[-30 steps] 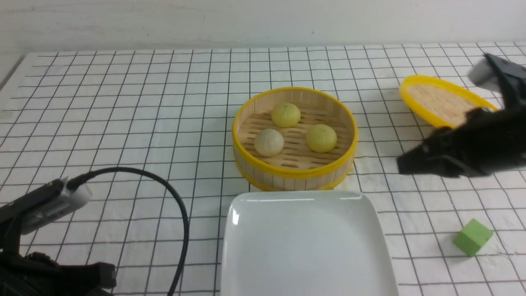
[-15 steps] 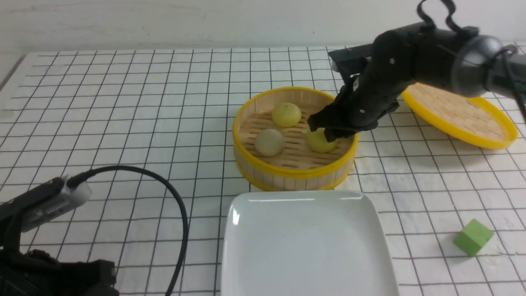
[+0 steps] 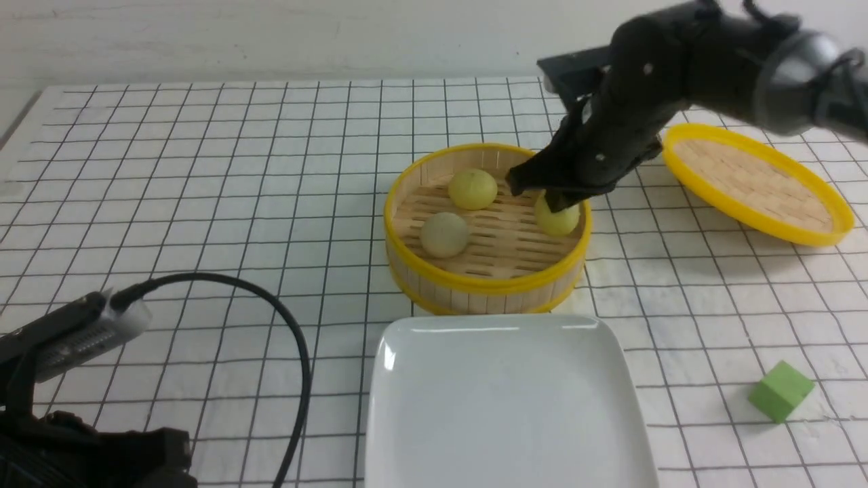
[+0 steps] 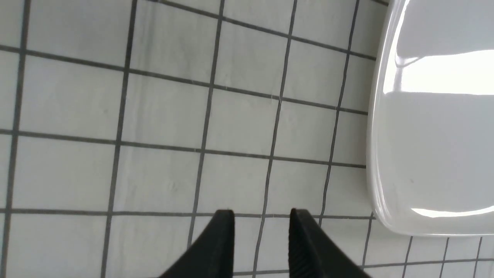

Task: Put the steamed buns into the plate on the white-black tablecloth.
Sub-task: 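Move the steamed bun from the bamboo steamer onto the white plate with the right gripper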

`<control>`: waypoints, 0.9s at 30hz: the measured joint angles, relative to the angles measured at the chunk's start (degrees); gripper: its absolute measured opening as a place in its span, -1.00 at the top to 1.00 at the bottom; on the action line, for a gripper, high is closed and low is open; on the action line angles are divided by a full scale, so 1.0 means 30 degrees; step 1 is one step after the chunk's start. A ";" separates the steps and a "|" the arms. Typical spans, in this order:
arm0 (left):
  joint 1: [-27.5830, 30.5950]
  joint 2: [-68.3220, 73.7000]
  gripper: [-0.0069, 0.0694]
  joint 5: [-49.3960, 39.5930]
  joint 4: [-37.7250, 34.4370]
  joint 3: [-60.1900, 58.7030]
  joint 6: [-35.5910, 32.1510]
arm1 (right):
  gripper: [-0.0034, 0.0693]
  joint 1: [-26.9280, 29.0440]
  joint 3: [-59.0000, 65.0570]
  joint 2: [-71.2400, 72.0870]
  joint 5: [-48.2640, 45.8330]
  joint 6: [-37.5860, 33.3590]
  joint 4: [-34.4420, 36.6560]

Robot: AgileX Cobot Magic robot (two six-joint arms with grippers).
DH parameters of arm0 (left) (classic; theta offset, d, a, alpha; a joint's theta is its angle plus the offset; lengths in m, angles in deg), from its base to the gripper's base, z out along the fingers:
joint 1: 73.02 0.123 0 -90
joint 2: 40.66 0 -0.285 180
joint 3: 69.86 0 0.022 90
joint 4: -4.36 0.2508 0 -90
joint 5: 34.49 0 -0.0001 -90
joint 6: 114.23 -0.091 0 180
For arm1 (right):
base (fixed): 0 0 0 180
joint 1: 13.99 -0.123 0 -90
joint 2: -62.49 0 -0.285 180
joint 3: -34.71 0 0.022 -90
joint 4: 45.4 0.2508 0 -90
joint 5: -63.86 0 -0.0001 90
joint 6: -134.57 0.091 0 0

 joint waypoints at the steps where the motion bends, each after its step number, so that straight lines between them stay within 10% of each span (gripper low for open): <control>1: 0.0000 0.0000 0.21 0.0061 0.0000 0.0000 0.0000 | 0.89 -0.0051 0.0244 0.0892 -0.0690 -0.0051 0.0128; 7: 0.0000 0.0000 0.20 0.0720 0.0000 0.0000 0.0000 | 0.89 -0.1016 0.5042 0.4875 -0.1826 -0.0051 0.1289; 17: 0.0000 0.0000 0.20 0.1946 -0.0055 0.0000 0.0531 | 0.82 -0.2846 1.3648 0.4896 0.6609 0.0183 0.2565; 27: 0.0000 0.0000 0.20 0.3451 -0.0509 0.0051 0.1389 | -0.17 -0.2811 1.2759 0.5766 0.4315 0.0229 0.1668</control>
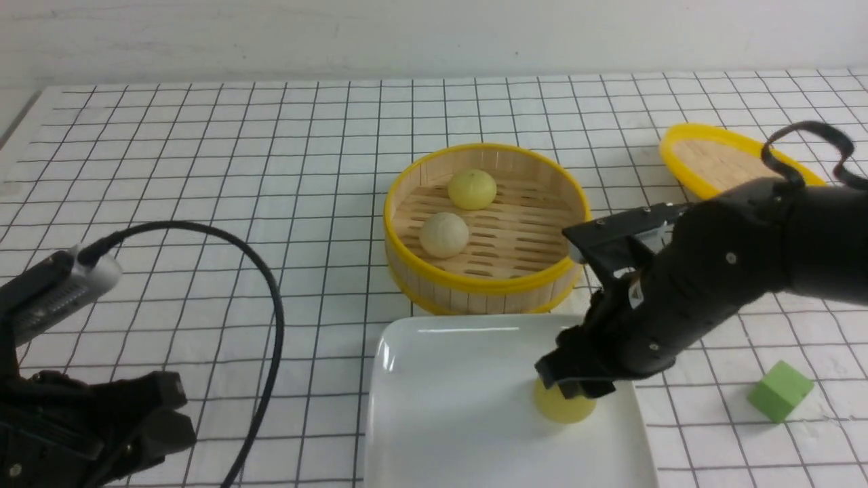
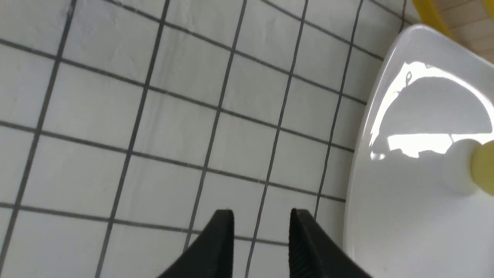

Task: Put the steamed buns into the plate on the white-black tablecloth.
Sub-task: 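Move the steamed bun from the bamboo steamer onto the white plate with the right gripper, then reach into the bamboo steamer and grasp a bun with the left gripper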

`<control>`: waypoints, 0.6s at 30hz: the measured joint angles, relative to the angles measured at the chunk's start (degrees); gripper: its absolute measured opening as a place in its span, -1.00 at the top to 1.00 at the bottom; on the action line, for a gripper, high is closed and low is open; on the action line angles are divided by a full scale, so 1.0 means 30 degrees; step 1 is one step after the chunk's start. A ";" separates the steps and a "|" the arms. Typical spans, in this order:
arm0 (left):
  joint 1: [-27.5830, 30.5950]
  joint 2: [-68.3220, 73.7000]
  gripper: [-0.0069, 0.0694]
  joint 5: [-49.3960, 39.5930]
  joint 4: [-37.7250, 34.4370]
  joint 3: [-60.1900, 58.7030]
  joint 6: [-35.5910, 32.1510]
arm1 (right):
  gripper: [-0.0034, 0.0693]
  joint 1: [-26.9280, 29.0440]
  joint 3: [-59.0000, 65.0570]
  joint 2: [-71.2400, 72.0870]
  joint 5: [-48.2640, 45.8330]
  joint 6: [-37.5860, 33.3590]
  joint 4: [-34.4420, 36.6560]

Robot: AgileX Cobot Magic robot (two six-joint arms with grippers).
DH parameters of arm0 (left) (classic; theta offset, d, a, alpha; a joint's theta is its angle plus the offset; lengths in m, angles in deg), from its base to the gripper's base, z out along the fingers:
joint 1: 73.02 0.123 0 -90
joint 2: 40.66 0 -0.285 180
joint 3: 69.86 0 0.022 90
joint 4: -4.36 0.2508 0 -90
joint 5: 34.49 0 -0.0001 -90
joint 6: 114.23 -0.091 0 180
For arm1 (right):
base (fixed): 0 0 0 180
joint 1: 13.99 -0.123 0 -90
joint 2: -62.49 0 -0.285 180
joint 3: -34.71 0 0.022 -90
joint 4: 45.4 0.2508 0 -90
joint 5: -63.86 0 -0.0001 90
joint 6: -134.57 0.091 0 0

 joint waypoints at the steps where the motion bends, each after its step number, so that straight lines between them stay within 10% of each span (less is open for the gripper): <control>1: 0.0000 0.0000 0.20 0.0002 -0.0005 0.0032 0.0000 | -0.18 0.0000 -0.0185 0.0110 -0.0171 0.0021 -0.0105; 5: 0.0000 0.0319 0.23 -0.0204 -0.0362 0.1045 -0.0591 | 0.06 0.0008 -0.1413 0.3098 -0.3171 0.1014 -0.2566; 7: 0.0000 0.1059 0.37 -0.0739 -0.0471 0.2296 -0.1104 | 0.58 0.0008 -0.1444 0.5677 -0.5313 0.1827 -0.4116; 11: -0.0378 0.2993 0.70 -0.1958 -0.0497 0.4312 -0.1602 | 0.94 0.0008 -0.0399 0.9260 -0.7643 0.2845 -0.5291; 18: -0.5415 0.8855 0.74 -0.0834 -0.0402 0.8708 -0.1783 | 0.94 0.0008 0.4268 1.4479 -0.7626 0.6046 -0.6605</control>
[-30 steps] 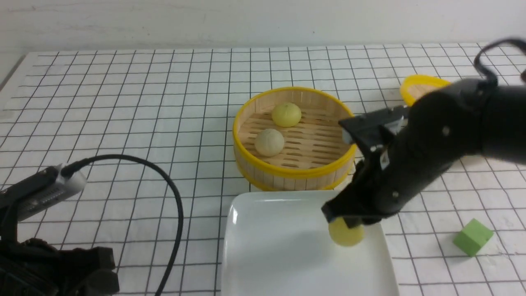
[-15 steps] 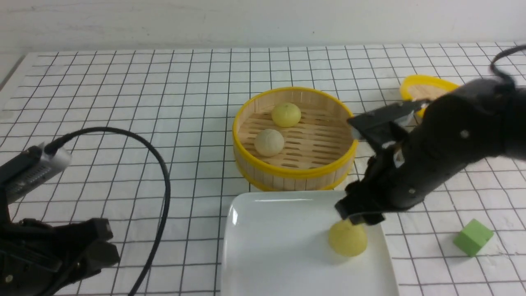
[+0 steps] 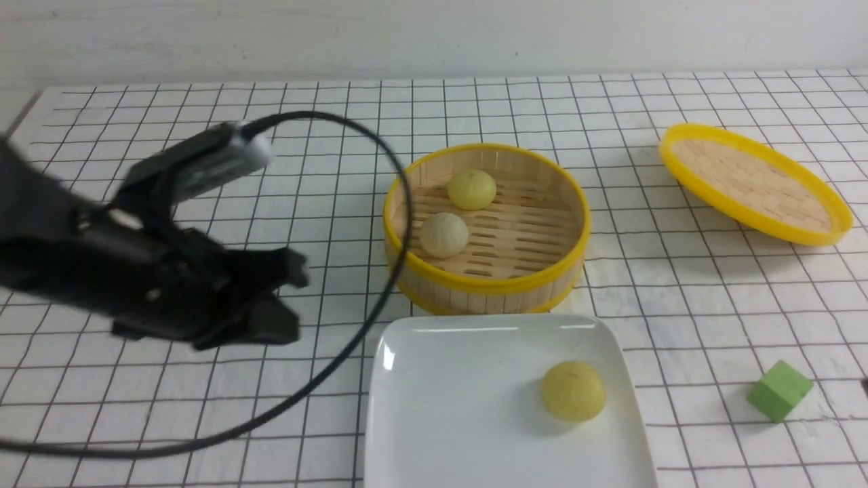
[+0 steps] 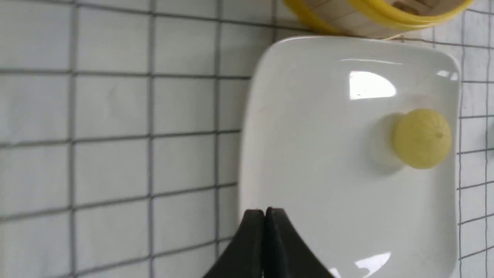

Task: Put the steamed buns into the plate on the white-black tablecloth.
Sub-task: 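Reach into the bamboo steamer and grasp a bun with the left gripper, then carry the bun from the bamboo steamer to the plate with the left gripper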

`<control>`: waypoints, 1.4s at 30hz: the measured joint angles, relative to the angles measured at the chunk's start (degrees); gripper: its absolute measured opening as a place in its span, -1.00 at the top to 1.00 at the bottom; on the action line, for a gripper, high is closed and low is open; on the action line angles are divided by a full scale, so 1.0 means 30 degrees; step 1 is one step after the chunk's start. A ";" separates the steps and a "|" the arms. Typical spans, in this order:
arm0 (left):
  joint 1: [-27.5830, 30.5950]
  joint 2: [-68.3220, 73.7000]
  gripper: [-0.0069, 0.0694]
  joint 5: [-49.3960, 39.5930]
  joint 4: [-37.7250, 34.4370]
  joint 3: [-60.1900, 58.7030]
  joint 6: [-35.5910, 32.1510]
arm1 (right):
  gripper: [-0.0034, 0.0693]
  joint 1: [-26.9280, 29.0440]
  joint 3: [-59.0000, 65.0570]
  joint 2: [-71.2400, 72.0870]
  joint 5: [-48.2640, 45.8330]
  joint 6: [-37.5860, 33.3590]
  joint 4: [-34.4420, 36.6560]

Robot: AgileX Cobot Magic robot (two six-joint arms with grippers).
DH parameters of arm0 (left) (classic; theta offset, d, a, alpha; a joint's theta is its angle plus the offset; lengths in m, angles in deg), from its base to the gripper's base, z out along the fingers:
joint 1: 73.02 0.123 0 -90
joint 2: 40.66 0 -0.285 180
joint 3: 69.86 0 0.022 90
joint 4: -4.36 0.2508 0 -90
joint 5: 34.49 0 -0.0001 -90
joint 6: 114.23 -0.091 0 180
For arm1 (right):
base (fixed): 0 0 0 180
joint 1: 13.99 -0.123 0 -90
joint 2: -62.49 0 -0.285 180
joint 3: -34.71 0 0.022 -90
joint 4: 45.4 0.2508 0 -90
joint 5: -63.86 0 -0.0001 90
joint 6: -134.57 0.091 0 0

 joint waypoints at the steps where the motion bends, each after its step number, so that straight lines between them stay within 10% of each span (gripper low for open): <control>1: -0.0130 0.0198 0.74 0.0051 0.0020 0.0000 0.0000 | 0.94 0.0000 0.0128 0.0088 0.0000 0.0087 0.0000; 13: -0.3438 1.1501 -0.46 0.0129 0.3803 1.2209 0.0925 | 0.91 0.0000 0.2944 0.0952 0.2842 0.0917 -0.1623; 19: -0.3492 1.4287 -0.56 0.0072 0.6518 1.5665 0.0925 | 0.89 0.0000 0.3228 0.0952 0.3534 0.0984 -0.1881; 27: -0.3492 1.5980 -0.35 0.0233 0.6739 1.6203 0.1127 | 0.87 0.0000 0.3380 0.0952 0.3561 0.1111 -0.1671; 33: -0.3492 1.5568 0.60 -0.1239 0.6611 1.6863 0.1732 | 0.85 0.0000 0.3380 0.0952 0.3522 0.1111 -0.1671; 42: -0.3469 1.1441 0.74 -0.7348 0.7081 2.1324 0.1735 | 0.81 0.0000 0.3380 0.0952 0.3390 0.1111 -0.1656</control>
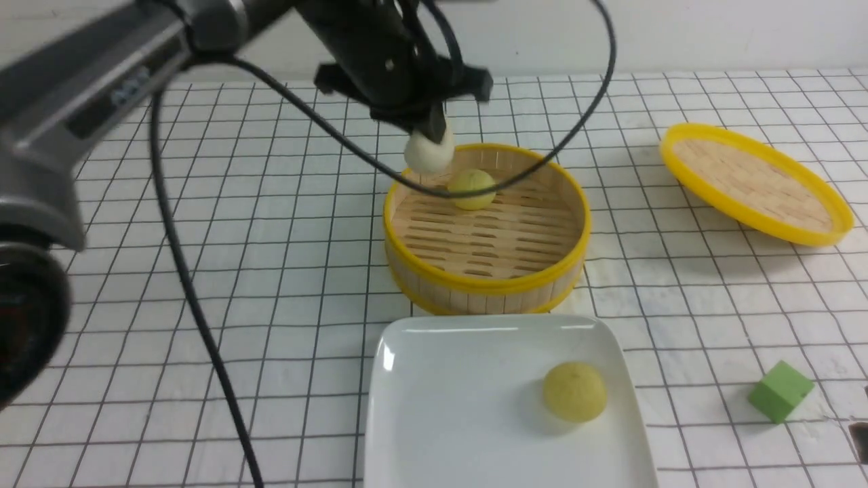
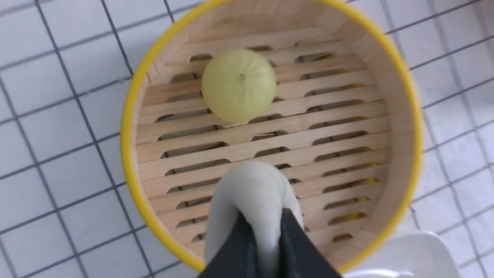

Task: Put the steamed buns into the plate on the white-black tablecloth.
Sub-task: 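Carry the bun from the bamboo steamer to the plate with the left gripper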

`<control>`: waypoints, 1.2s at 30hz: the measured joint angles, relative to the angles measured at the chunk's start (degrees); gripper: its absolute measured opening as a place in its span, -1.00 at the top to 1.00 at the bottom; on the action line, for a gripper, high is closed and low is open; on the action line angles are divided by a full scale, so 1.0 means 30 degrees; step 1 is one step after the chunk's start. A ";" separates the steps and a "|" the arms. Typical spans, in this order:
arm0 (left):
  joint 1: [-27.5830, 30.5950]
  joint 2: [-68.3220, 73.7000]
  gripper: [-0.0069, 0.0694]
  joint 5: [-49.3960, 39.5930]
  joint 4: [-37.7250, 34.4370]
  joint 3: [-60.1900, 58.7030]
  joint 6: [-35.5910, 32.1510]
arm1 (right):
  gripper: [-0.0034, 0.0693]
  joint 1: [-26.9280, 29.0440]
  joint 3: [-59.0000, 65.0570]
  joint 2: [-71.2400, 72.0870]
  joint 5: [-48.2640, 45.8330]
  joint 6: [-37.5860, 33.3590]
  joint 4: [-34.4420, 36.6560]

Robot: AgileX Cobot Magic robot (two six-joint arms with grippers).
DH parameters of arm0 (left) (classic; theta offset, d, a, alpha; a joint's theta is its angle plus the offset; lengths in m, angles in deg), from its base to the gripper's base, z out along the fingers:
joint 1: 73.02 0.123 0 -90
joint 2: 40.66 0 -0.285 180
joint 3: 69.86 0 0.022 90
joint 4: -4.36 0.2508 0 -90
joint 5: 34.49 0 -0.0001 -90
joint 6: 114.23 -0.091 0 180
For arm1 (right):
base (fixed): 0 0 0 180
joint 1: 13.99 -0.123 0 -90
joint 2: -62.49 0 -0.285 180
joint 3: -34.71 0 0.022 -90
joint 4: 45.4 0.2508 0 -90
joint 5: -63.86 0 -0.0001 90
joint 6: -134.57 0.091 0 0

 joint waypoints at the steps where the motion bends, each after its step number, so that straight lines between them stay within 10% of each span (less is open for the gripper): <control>1: 0.0000 -0.0110 0.74 -0.0162 0.0044 0.0085 0.0000 | 0.81 0.0000 0.0000 0.0000 0.0000 0.0000 0.0000; 20: -0.1865 -0.2834 0.65 0.2338 -0.1862 -1.3472 -0.0186 | 0.74 0.0000 0.0000 0.0000 0.0169 0.0215 0.0159; 36: -0.2851 -0.1107 -0.38 0.1644 0.0403 -1.0338 0.1516 | 0.68 0.0000 0.0000 0.0000 0.0169 0.0215 0.0290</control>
